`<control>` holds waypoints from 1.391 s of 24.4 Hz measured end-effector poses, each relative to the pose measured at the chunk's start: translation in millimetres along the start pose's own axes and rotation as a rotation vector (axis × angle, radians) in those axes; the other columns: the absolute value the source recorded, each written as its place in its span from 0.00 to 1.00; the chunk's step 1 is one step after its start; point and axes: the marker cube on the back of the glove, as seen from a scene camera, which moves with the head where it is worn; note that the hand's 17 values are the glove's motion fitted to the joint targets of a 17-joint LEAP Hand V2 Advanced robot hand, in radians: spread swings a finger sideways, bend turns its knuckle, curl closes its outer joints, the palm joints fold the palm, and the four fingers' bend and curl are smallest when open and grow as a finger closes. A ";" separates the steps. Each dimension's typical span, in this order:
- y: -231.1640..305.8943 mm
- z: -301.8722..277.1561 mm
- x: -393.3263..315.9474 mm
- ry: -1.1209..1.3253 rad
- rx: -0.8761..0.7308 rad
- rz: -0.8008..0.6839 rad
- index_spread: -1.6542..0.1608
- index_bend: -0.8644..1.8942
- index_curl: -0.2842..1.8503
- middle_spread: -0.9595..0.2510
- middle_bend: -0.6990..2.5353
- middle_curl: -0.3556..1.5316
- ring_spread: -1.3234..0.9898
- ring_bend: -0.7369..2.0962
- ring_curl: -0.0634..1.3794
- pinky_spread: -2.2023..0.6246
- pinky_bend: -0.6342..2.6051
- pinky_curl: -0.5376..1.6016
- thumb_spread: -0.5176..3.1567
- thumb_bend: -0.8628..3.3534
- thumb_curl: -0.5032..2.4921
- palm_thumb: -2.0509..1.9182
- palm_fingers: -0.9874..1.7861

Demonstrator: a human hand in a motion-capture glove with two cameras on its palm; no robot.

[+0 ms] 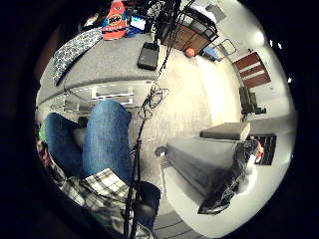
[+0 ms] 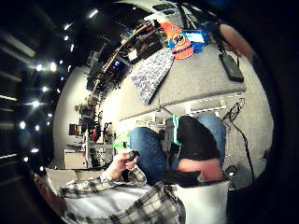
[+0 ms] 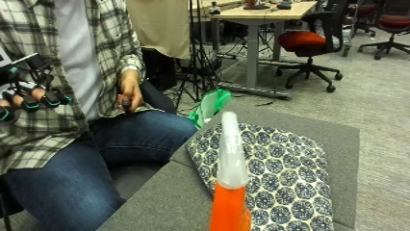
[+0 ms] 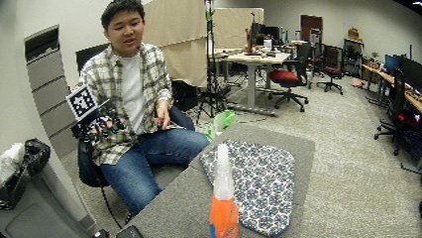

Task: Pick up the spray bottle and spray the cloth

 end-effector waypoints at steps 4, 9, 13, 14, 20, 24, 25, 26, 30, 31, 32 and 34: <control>-4.4 -4.4 1.0 -0.001 -0.048 -0.047 0.71 0.43 0.25 0.68 0.27 0.28 0.61 0.34 0.15 0.84 0.28 0.30 0.43 0.25 0.25 0.64 0.45; -11.9 -0.6 -4.5 0.005 0.069 -0.022 0.70 0.42 0.26 0.68 0.27 0.29 0.61 0.34 0.16 0.84 0.28 0.31 0.45 0.25 0.26 0.64 0.45; -8.8 0.1 -5.9 0.004 0.014 -0.035 0.70 0.42 0.27 0.68 0.27 0.29 0.61 0.34 0.17 0.84 0.28 0.31 0.45 0.24 0.27 0.64 0.45; -8.4 0.5 -6.3 0.004 0.008 -0.031 0.70 0.42 0.27 0.68 0.27 0.29 0.61 0.34 0.17 0.84 0.28 0.31 0.45 0.24 0.27 0.64 0.45; -14.5 4.2 -6.3 0.000 0.003 -0.057 0.70 0.42 0.28 0.68 0.27 0.30 0.61 0.34 0.18 0.84 0.28 0.32 0.46 0.23 0.28 0.64 0.45; -23.1 5.9 -7.8 -0.002 -0.004 -0.046 0.70 0.41 0.28 0.68 0.27 0.30 0.61 0.34 0.19 0.84 0.28 0.32 0.46 0.23 0.28 0.64 0.45; -28.1 6.2 -7.8 -0.002 -0.003 -0.038 0.70 0.41 0.28 0.68 0.27 0.31 0.61 0.34 0.19 0.84 0.28 0.32 0.46 0.23 0.28 0.65 0.45; -34.6 6.4 -7.0 -0.003 -0.008 -0.040 0.70 0.41 0.29 0.68 0.27 0.31 0.61 0.34 0.19 0.84 0.28 0.32 0.46 0.23 0.28 0.65 0.44; -73.4 6.0 -0.5 -0.024 -0.044 -0.099 0.70 0.39 0.28 0.69 0.27 0.31 0.61 0.35 0.20 0.84 0.29 0.33 0.47 0.22 0.29 0.65 0.44; -85.5 6.3 0.8 -0.032 -0.043 -0.113 0.70 0.38 0.28 0.69 0.27 0.31 0.61 0.35 0.20 0.84 0.29 0.33 0.47 0.22 0.29 0.65 0.44; -98.5 6.9 1.9 -0.040 -0.038 -0.128 0.70 0.38 0.28 0.69 0.27 0.31 0.61 0.35 0.21 0.84 0.29 0.33 0.47 0.22 0.29 0.65 0.44; -127.8 9.6 3.9 -0.055 -0.024 -0.162 0.70 0.37 0.28 0.69 0.26 0.31 0.61 0.36 0.21 0.84 0.30 0.34 0.47 0.22 0.29 0.66 0.45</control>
